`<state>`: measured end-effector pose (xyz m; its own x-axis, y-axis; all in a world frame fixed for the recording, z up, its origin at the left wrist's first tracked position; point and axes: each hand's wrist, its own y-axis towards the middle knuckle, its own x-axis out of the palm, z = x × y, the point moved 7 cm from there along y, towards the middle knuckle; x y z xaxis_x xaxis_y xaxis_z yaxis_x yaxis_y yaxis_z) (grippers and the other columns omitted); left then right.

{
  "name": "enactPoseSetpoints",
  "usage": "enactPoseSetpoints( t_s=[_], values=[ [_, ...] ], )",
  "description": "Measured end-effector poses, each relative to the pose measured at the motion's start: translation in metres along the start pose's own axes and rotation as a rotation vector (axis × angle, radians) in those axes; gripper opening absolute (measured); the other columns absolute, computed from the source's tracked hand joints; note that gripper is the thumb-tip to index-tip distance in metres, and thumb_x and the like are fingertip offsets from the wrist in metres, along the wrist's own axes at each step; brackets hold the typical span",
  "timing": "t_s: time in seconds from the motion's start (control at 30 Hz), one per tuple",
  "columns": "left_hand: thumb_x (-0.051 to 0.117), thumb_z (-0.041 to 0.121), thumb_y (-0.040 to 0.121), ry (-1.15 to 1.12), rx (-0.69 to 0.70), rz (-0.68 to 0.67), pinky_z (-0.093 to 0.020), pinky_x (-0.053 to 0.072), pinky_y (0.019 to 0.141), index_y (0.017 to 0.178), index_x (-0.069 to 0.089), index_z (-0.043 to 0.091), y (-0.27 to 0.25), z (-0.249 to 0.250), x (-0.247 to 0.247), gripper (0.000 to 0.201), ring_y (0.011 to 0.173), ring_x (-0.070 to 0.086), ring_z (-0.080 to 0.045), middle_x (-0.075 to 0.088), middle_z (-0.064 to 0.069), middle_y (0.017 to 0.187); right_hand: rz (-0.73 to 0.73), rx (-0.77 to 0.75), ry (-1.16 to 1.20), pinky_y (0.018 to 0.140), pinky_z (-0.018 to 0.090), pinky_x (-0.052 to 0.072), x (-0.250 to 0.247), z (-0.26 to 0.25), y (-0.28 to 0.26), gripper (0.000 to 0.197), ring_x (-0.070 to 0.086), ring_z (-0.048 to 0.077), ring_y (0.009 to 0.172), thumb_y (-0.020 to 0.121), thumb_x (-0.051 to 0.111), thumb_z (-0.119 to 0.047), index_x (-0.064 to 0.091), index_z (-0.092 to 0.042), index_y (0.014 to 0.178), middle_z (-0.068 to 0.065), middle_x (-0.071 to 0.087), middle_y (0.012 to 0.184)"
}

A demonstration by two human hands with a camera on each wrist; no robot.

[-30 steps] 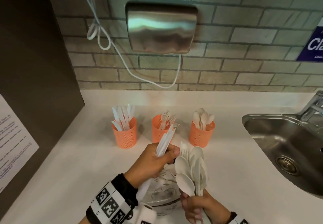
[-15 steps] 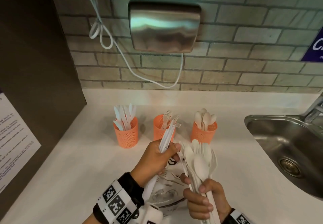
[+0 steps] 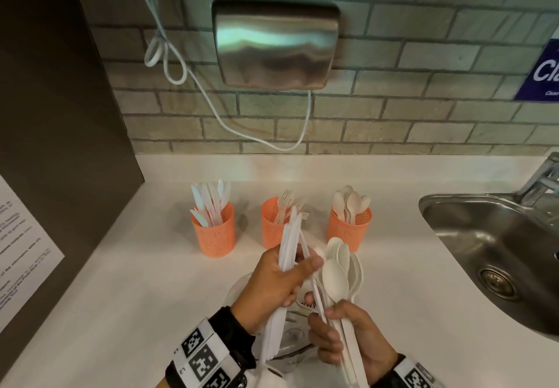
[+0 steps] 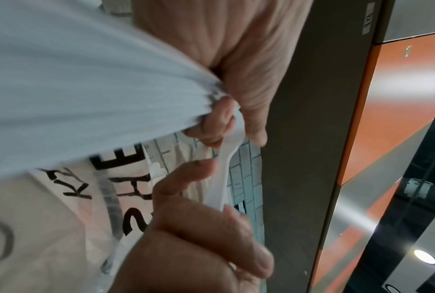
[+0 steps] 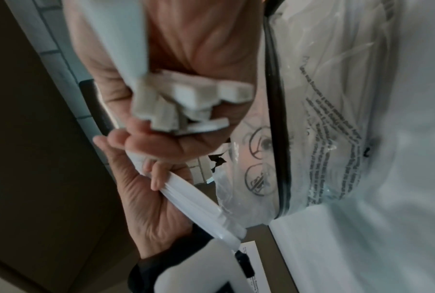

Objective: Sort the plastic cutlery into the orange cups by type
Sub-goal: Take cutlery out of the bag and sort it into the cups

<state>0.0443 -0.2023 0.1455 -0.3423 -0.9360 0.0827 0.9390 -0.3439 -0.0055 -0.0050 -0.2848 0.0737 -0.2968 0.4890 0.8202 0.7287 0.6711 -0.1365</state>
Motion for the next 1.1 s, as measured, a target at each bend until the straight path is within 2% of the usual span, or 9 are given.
enactPoseSetpoints(
  t_s=[0.1,0.23,0.3,0.43,0.53,0.67,0.73,0.93,1.1],
  values=[
    [0.061,0.018,0.086,0.047,-0.012,-0.044,-0.013,0.028,0.033,0.075,0.054,0.010,-0.001,-0.002,0.003,0.015,0.030,0.034,-0.003,0.045,0.008,0.043,0.120,-0.019,0.007,0.043,0.025,0.047,0.001,-0.002,0.000,0.028,0.046,0.012,0.039,0.062,0.067,-0.012,0.065,-0.008,0.090,0.004,0.052,0.049],
    [0.050,0.024,0.092,0.040,0.041,0.100,-0.014,0.031,0.034,0.081,0.050,0.009,0.003,0.003,-0.006,0.019,0.034,0.039,-0.003,0.057,0.003,0.051,0.306,-0.038,-0.222,0.051,0.033,0.055,0.001,-0.007,-0.003,0.051,0.061,0.025,0.048,0.047,0.067,-0.016,0.058,0.005,0.093,0.019,0.066,0.065],
    [0.047,0.026,0.094,-0.018,0.048,0.208,-0.017,0.035,0.036,0.082,0.051,0.007,0.005,0.005,-0.017,0.023,0.034,0.044,-0.005,0.060,-0.002,0.053,0.353,-0.057,-0.410,0.056,0.034,0.057,0.000,-0.012,-0.003,0.061,0.067,0.027,0.057,0.053,0.067,-0.021,0.050,0.003,0.106,0.020,0.070,0.076],
    [0.046,0.029,0.093,-0.159,0.047,0.364,-0.025,0.048,0.047,0.068,0.054,0.010,0.008,0.004,-0.040,0.032,0.044,0.051,-0.014,0.054,0.001,0.047,0.479,-0.186,-0.779,0.044,0.025,0.047,0.000,-0.021,-0.008,0.028,0.052,0.015,0.038,0.082,0.058,-0.016,0.048,-0.002,0.105,0.010,0.068,0.066],
    [0.045,0.021,0.095,-0.333,0.036,0.361,-0.029,0.058,0.058,0.085,0.050,0.012,0.010,0.001,-0.044,0.014,0.045,0.051,-0.012,0.041,0.006,0.045,0.556,-0.280,-1.010,0.044,0.016,0.040,-0.001,-0.026,-0.012,0.014,0.050,0.003,0.039,0.086,0.056,-0.003,0.054,-0.014,0.094,-0.003,0.062,0.056],
    [0.051,0.021,0.093,-0.314,0.005,0.364,-0.018,0.037,0.036,0.080,0.043,0.011,0.009,-0.004,-0.046,0.018,0.036,0.032,-0.006,0.032,0.008,0.046,0.664,-0.409,-1.362,0.060,0.018,0.043,0.002,-0.040,-0.019,0.026,0.061,0.002,0.068,0.066,0.056,-0.041,0.054,-0.047,0.091,-0.020,0.066,0.086],
    [0.054,0.020,0.092,-0.290,-0.004,0.367,-0.017,0.028,0.033,0.068,0.035,0.014,0.009,-0.005,-0.047,0.030,0.036,0.026,-0.005,0.029,0.008,0.046,0.709,-0.416,-1.493,0.055,0.016,0.040,0.000,-0.046,-0.024,0.024,0.060,0.005,0.069,0.064,0.050,-0.051,0.048,-0.052,0.088,-0.027,0.064,0.086],
    [0.050,0.020,0.093,-0.351,-0.045,0.403,-0.015,0.025,0.032,0.061,0.038,0.014,0.009,-0.008,-0.051,0.034,0.032,0.024,-0.006,0.025,0.006,0.040,0.789,-0.425,-1.620,0.048,0.015,0.034,-0.006,-0.055,-0.031,0.031,0.058,0.009,0.063,0.071,0.065,-0.030,0.045,-0.053,0.079,-0.035,0.060,0.071],
    [0.052,0.021,0.092,-0.350,-0.025,0.405,-0.014,0.025,0.032,0.053,0.035,0.016,0.007,-0.005,-0.052,0.042,0.029,0.024,-0.007,0.025,0.006,0.037,0.751,-0.484,-1.474,0.049,0.015,0.034,-0.005,-0.054,-0.030,0.017,0.056,0.004,0.057,0.068,0.065,-0.042,0.055,-0.048,0.080,-0.027,0.064,0.067]
  ],
)
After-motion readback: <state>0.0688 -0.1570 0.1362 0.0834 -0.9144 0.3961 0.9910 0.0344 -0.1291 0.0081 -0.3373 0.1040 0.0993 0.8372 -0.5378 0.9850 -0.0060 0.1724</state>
